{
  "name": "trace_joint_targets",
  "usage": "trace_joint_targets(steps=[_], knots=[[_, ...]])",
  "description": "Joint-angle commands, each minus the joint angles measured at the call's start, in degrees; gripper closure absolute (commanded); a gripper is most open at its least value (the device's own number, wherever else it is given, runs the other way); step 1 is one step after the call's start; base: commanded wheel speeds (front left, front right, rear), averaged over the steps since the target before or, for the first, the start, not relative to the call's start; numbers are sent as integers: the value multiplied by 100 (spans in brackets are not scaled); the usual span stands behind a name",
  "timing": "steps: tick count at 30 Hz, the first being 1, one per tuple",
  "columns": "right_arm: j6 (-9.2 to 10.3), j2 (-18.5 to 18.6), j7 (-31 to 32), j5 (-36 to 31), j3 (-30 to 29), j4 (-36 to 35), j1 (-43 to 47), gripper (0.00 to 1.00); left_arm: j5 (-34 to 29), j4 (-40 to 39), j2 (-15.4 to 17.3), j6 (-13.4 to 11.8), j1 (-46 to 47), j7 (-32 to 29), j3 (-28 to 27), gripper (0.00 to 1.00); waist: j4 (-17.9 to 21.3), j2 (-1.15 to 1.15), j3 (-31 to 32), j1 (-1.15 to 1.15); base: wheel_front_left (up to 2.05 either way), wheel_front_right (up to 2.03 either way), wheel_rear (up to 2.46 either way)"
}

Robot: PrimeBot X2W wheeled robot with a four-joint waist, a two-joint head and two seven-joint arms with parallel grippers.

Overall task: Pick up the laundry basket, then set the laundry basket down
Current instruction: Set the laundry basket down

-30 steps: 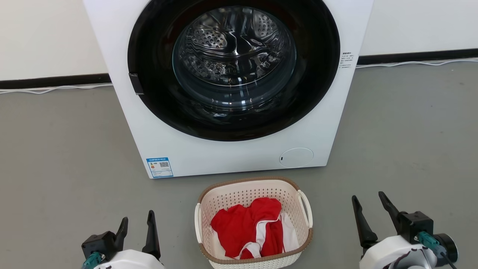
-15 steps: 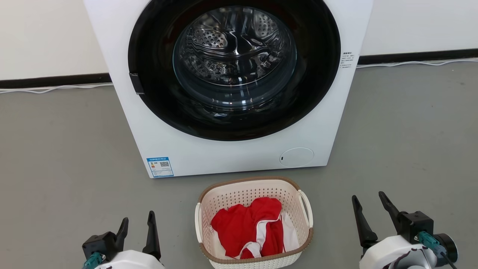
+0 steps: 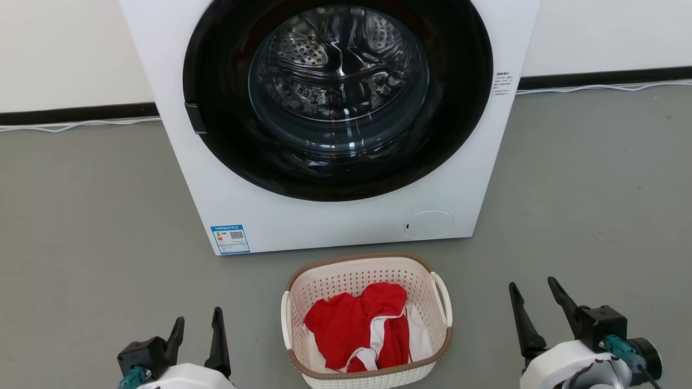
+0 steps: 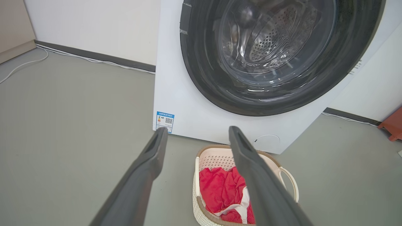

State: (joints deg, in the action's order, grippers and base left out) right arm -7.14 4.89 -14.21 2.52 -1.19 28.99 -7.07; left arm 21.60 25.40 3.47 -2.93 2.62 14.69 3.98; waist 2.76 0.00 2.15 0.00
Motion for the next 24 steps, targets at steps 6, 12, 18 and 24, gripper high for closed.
trace_joint_targets(steps=[6, 12, 18, 24], knots=[[-35, 10, -79, -58, 145, -123, -137, 0, -64, -58, 16, 35, 213, 30, -203, 0, 41, 0, -64, 0, 0, 0, 0], [-35, 3, -79, -43, 193, -173, -178, 0, -58, 75, 7, 13, 346, 30, -167, 0, 136, 0, -223, 0, 0, 0, 0], [-35, -12, -79, -26, 239, -299, -271, 0, -43, 332, -4, -15, 639, -33, -67, 0, 254, 0, -535, 0, 0, 0, 0], [-35, -80, -79, 27, 392, -544, -564, 0, 54, 1010, -18, -48, 1312, -300, 18, 0, 441, 0, -1155, 0, 0, 0, 0]])
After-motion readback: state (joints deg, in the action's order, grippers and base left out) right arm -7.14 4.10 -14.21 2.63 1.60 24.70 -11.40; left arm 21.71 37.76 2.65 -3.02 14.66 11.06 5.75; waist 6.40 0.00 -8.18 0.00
